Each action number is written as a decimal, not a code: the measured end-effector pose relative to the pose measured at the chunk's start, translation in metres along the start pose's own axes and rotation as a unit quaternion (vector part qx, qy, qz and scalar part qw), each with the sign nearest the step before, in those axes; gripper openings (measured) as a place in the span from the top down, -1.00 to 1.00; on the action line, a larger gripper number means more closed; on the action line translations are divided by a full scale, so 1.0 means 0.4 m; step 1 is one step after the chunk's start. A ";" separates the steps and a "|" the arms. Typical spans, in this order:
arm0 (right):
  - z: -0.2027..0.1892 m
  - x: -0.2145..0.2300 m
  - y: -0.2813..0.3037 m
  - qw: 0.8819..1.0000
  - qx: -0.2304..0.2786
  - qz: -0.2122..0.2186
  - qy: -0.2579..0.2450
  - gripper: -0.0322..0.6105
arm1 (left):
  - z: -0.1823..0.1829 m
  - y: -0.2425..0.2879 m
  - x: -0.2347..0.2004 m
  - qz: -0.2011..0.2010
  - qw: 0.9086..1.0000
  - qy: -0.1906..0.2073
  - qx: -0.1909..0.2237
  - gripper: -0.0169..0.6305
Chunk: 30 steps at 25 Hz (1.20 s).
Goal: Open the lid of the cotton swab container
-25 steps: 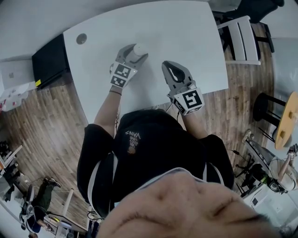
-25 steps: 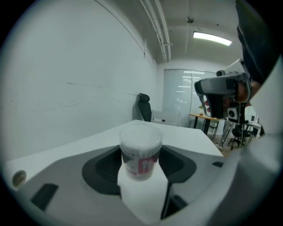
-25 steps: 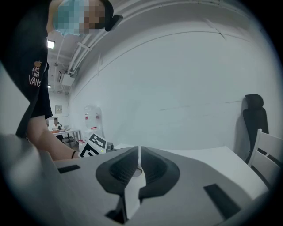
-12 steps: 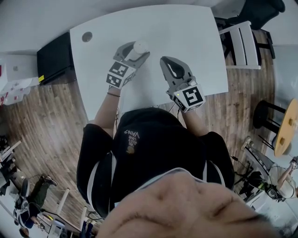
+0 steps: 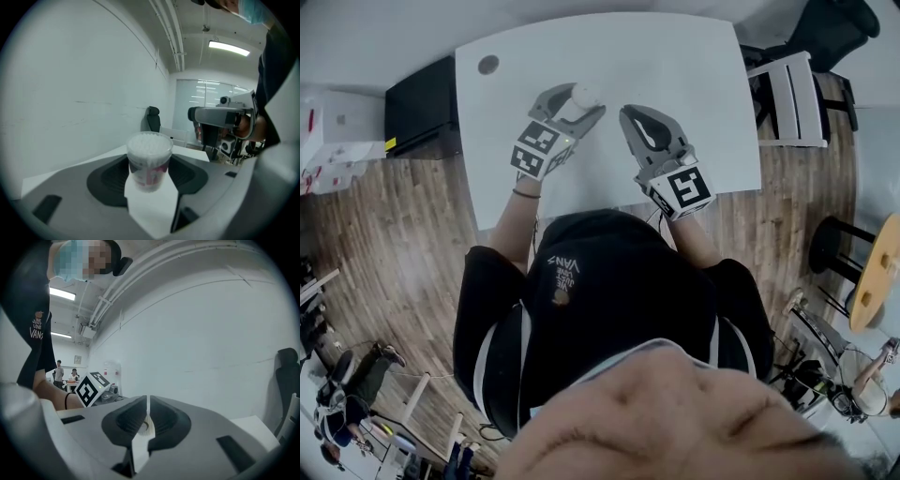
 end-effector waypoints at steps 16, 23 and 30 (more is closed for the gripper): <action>0.025 -0.062 -0.030 0.999 -0.009 0.042 -0.017 0.86 | 0.029 -0.079 0.087 0.026 0.999 0.025 -0.021 0.12; 0.039 -0.081 -0.029 0.998 -0.007 0.055 -0.031 0.86 | 0.035 -0.098 0.111 0.036 0.998 0.046 -0.036 0.12; 0.033 -0.096 -0.024 0.997 -0.025 0.069 -0.037 0.55 | 0.030 -0.106 0.129 0.042 0.997 0.050 -0.040 0.12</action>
Point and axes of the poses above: the fingertips, and each gripper's own axes: y forward along the fingers, x to its right, z out of its top, the point moved 6 cm from there along -y, backward along the fingers, and after that the axes turned 1 degree about -z, right-handed, at the moved point
